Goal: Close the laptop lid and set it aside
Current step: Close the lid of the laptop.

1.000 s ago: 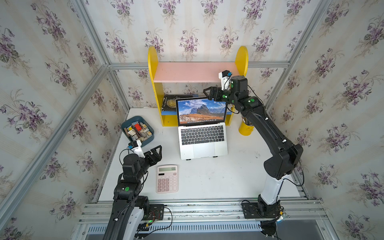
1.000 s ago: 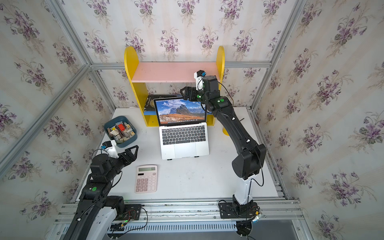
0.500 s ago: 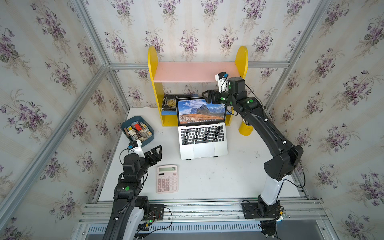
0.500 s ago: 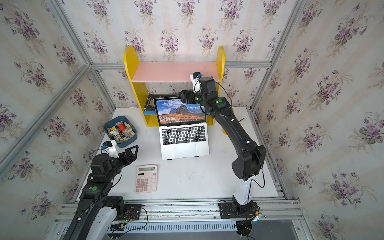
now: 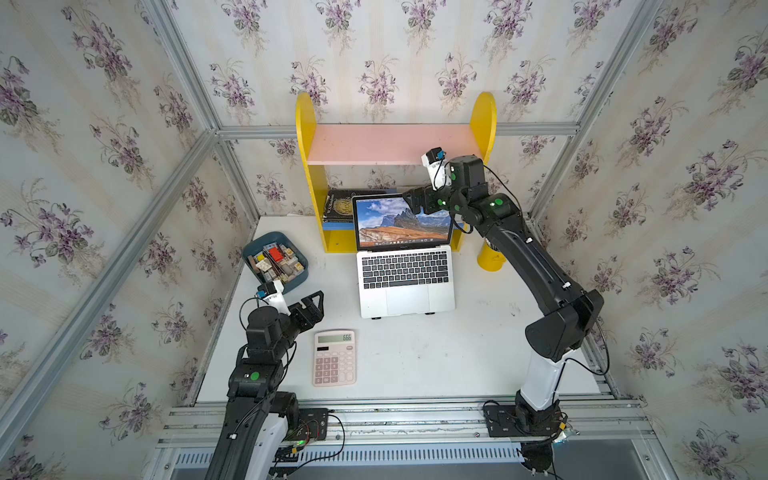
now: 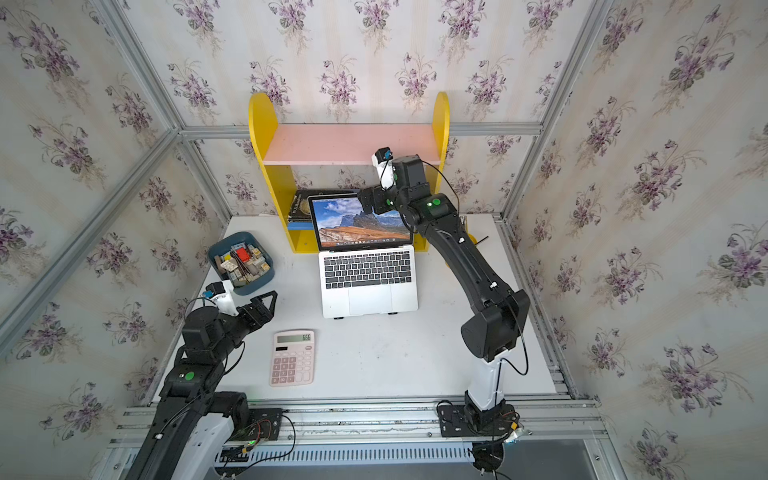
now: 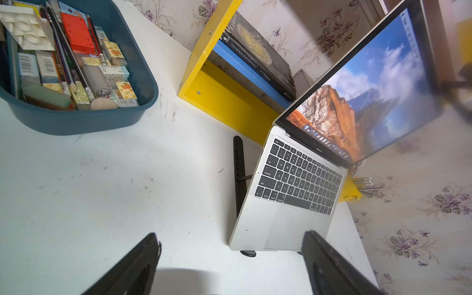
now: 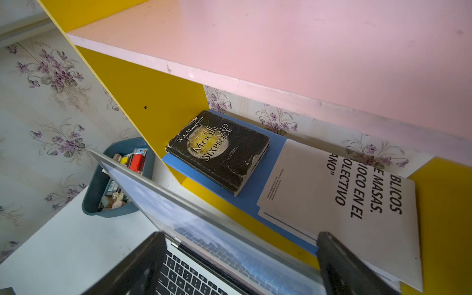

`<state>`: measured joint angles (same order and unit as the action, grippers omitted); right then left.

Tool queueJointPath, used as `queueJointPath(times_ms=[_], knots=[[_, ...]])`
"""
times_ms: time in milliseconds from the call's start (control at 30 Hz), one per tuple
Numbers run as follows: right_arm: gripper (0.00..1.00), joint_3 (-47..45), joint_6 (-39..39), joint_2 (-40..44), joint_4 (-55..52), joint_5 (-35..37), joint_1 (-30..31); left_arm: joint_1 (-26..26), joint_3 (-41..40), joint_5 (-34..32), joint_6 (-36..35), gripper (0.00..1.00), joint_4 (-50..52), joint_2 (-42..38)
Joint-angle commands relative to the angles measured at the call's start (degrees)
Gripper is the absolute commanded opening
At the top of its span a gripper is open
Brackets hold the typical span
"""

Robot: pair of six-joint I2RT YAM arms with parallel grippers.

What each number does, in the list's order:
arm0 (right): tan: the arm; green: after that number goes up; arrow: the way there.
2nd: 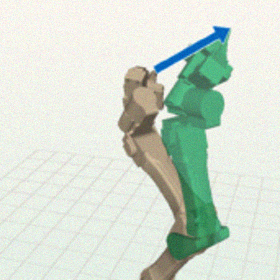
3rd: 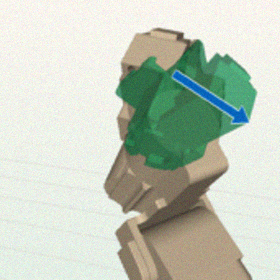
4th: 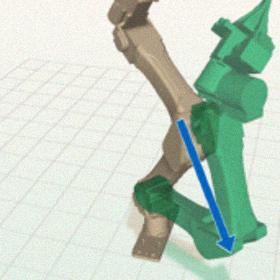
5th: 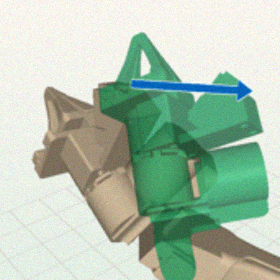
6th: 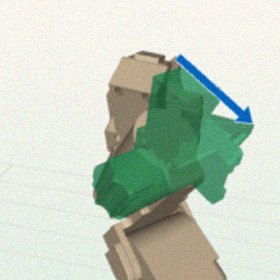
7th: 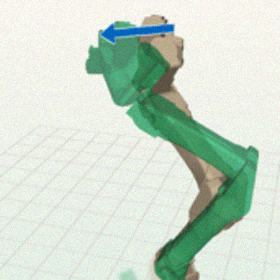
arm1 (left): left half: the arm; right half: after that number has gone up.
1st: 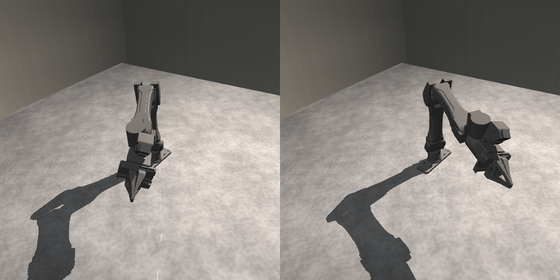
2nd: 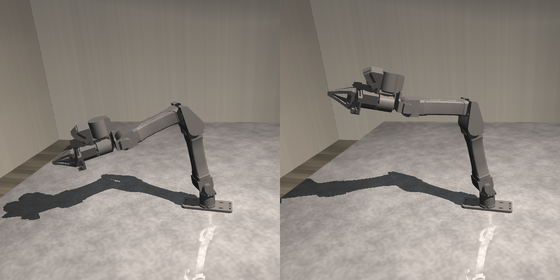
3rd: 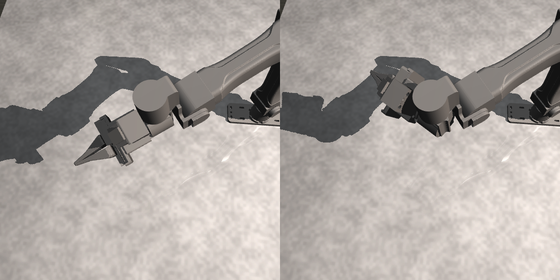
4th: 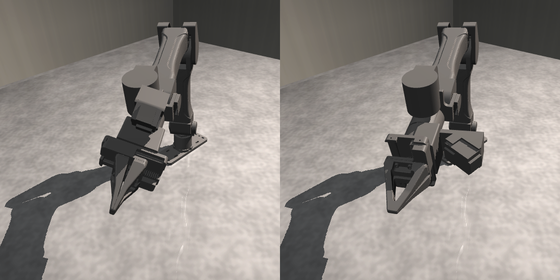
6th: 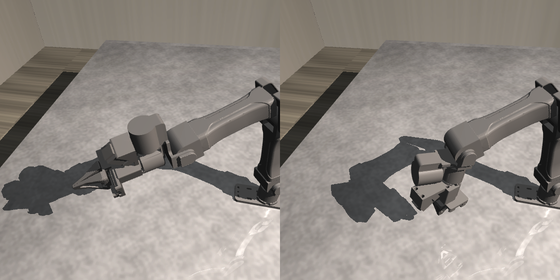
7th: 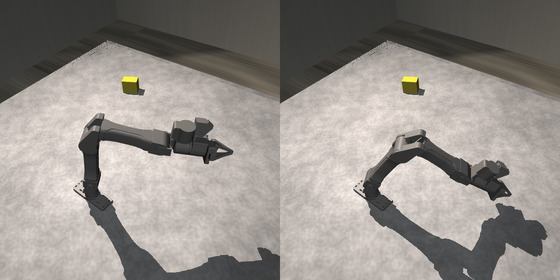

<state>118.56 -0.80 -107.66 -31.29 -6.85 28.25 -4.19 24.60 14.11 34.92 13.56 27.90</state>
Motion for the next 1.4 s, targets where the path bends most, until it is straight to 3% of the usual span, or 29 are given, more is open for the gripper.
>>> queueJointPath(times_ms=[0,700,1000,1367], knots=[[0.96,-0.39,-3.99,-0.58,-6.43,1.48,-0.04,-0.01,-0.1,-0.31,-0.64,0.9,-0.47,-0.15],[1.0,-6.1,-37.23,2.44,-1.17,-6.08,0.07,-0.01,-0.24,-0.74,-0.94,0.9,-0.45,0.05],[1.0,-7.05,-42.54,2.1,-3.57,-8.95,0.14,0.04,-0.25,-0.84,-1.04,0.9,-0.37,0.14],[1.0,-14.21,-44.06,8.04,-2.44,-9.47,1.11,0.04,-0.21,-0.75,-0.99,0.9,-0.37,0.04]])
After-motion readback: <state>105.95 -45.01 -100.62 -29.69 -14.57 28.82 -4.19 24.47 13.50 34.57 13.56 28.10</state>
